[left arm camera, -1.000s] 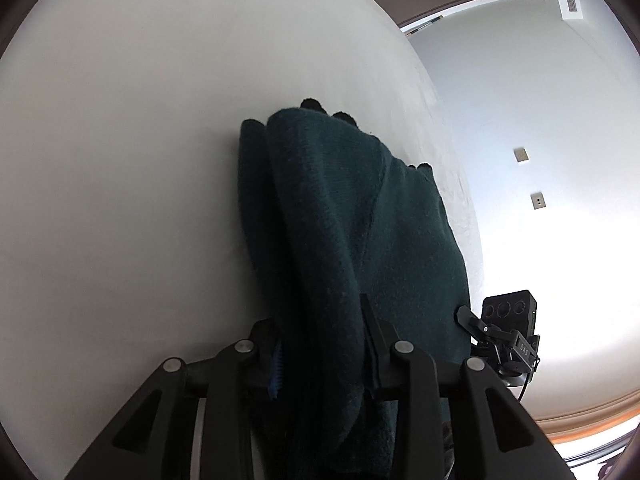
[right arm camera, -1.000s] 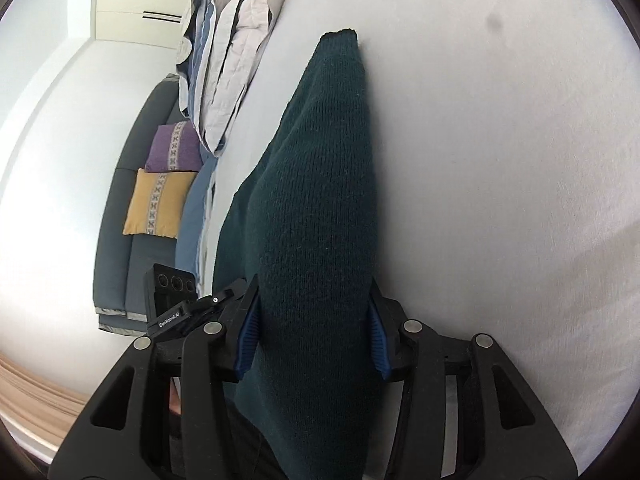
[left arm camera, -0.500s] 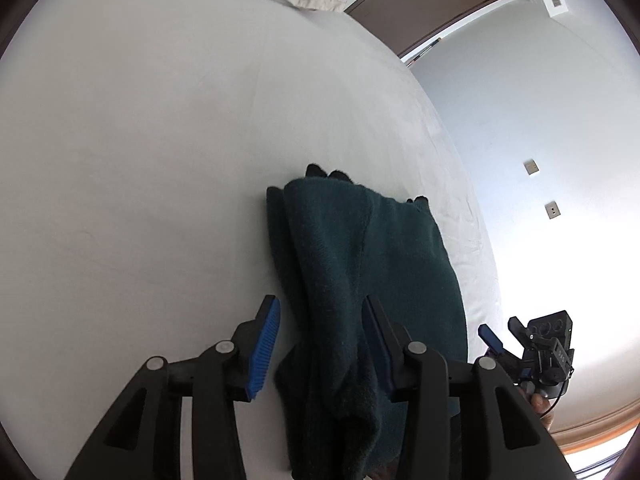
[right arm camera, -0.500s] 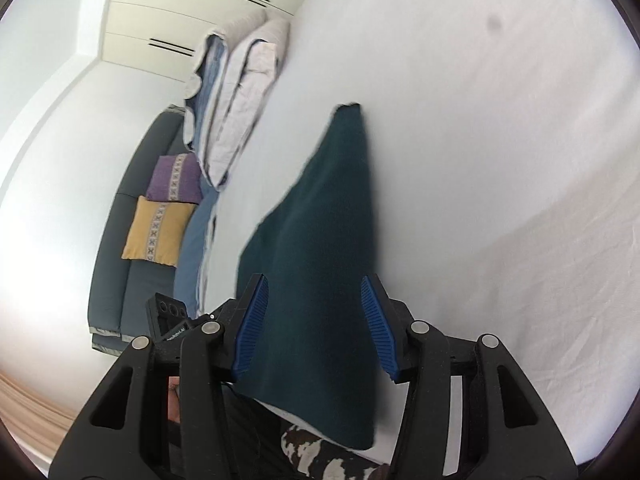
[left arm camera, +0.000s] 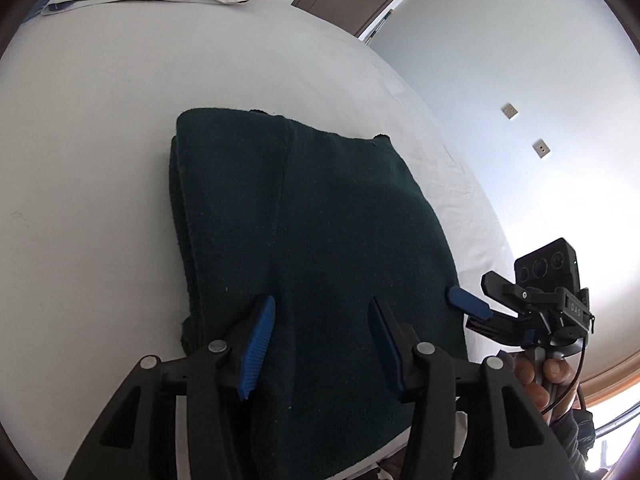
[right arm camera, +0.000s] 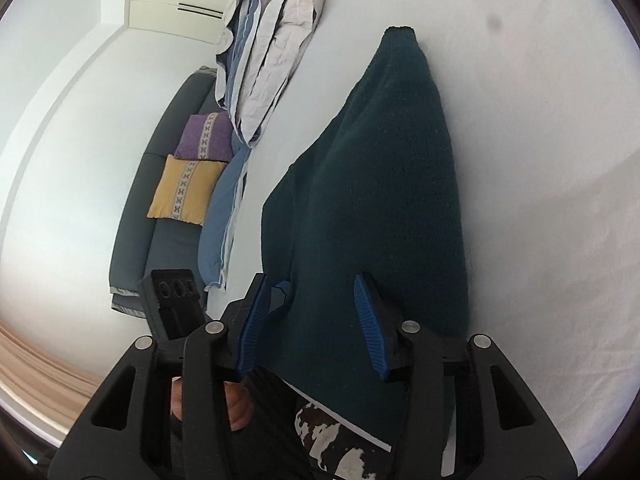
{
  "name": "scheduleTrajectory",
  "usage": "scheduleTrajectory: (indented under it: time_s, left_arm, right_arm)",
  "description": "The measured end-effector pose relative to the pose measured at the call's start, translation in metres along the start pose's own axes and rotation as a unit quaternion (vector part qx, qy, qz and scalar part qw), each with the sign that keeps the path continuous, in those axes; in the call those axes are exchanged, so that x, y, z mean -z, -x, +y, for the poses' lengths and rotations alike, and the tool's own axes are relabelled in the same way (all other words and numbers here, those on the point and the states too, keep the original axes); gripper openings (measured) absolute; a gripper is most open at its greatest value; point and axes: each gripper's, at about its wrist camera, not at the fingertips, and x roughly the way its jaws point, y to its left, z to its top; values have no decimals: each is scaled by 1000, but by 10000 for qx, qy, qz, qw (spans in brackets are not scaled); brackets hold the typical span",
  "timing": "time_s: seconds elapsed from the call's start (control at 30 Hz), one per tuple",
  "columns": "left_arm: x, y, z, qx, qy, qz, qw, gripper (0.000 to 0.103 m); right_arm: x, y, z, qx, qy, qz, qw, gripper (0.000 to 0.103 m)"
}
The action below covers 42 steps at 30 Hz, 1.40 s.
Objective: Fold small clothes
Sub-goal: 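Open both grippers and lift them away from the folded sweater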
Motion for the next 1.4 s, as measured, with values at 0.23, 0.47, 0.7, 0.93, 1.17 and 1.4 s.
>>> scheduleTrajectory:
  time_s: [0.23,0.47,0.7,0.93,1.17,1.4]
  left_arm:
    - [1,15,0,-33,-75,-148,9999,56]
    - [12,67,-56,-1548,-1212,-1510,9688,103]
    - [32,123,-110,-2728,-2059,-2963,8919,103]
    - [26,169,-139,-3358,-1984,-3381,8565,103]
    - [14,156,-125,-3181,-1540,-2852,8909,103]
    - [22,104,-103,-3168,-1193,-1760,9244,103]
  right_arm:
    - [8,23,4,414,237,-271,9985,42]
    - [27,63,64,2150,1551,-1022,9588,52]
    - [63,87,150,3321,3139,-2477,8543,94]
    - [97,121,216,3073,3853,-3796,7830,103]
    - [102,126,238,3053,3796,-3646,7936,103]
    - [80,100,207,3220,2870,-2847,8561,103]
